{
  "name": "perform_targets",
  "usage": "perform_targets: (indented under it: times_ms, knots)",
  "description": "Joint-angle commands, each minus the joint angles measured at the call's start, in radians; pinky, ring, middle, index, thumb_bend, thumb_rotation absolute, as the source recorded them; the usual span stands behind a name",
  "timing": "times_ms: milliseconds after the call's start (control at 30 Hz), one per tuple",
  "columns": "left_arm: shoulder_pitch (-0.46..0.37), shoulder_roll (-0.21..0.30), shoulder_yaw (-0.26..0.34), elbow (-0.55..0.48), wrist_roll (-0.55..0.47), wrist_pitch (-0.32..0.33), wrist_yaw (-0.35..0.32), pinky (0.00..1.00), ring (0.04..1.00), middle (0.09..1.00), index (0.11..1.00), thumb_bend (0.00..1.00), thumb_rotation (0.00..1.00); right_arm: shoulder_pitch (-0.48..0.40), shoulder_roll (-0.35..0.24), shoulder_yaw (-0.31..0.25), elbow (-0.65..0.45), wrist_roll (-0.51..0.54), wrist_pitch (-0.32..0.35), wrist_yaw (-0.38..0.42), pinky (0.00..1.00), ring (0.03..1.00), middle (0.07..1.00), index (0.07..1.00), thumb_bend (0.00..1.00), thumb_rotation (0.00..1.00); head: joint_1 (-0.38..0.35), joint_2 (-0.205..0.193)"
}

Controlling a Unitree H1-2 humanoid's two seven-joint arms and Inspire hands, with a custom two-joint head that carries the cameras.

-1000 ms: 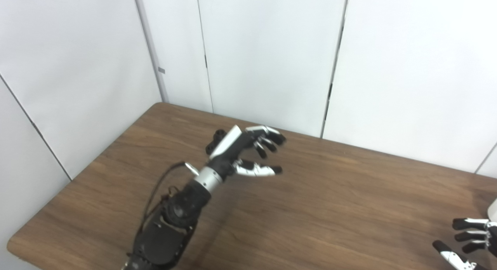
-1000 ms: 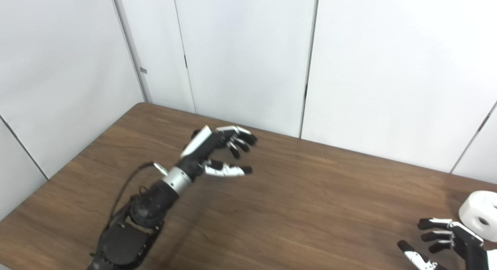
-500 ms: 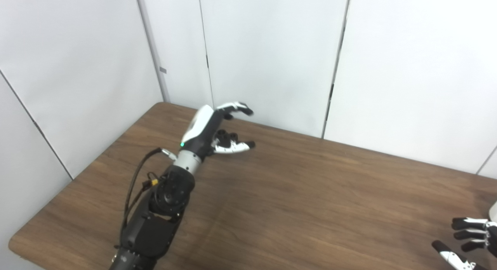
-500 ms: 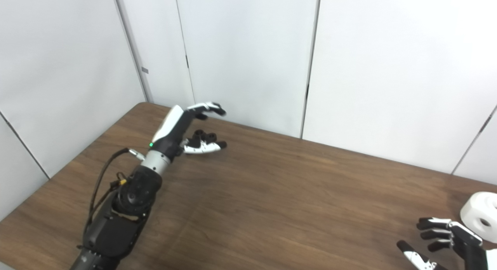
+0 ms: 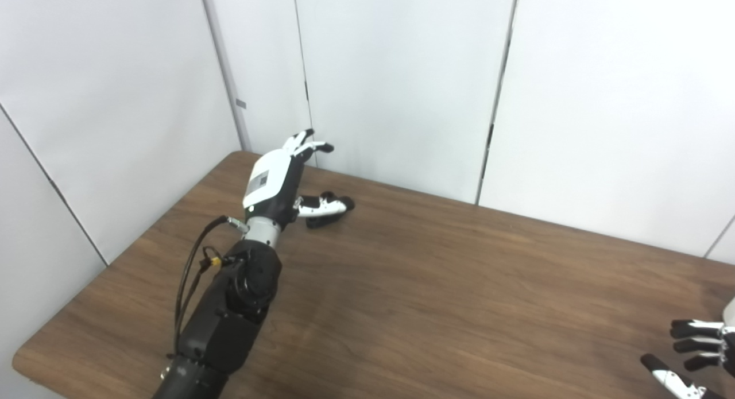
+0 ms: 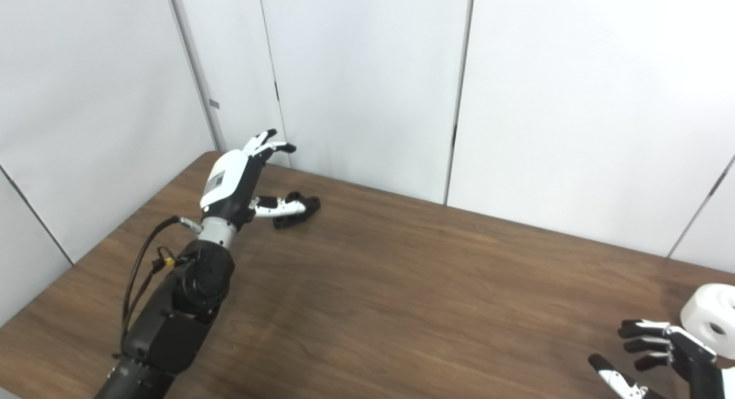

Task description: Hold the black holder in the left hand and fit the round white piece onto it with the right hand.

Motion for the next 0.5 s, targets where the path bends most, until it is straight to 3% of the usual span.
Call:
perform_targets:
  times_ms: [0,167,267,467]
  knots:
    - [-0.062,0.033,-0.001,0.012,0.038,0.015,0.054,0.87,1.000,1.000,0.777,1.00,0.30,-0.019,-0.008,-0.003,-0.035,0.002,-0.020,-0.005,0.38,0.515,0.618,0.495,0.50,0.11,-0.002,0.002]
    - [-0.084,0.052,-0.050,0.111,0.137,0.041,0.146,0.86,1.000,1.000,0.712,1.00,0.36,-0.020,-0.008,-0.002,-0.039,-0.003,-0.014,-0.004,0.37,0.514,0.614,0.495,0.50,0.12,-0.004,0.004]
    - [-0.098,0.061,-0.070,0.141,0.159,0.094,0.129,0.98,1.000,1.000,0.726,1.00,0.43,-0.020,-0.008,-0.002,-0.042,-0.003,-0.008,-0.002,0.38,0.519,0.610,0.495,0.50,0.12,-0.004,0.004]
    - [-0.120,0.077,-0.100,0.185,0.162,0.163,0.103,1.00,1.000,1.000,0.739,1.00,0.47,-0.018,-0.010,-0.002,-0.049,-0.005,-0.004,-0.001,0.38,0.518,0.606,0.495,0.50,0.12,-0.006,0.005]
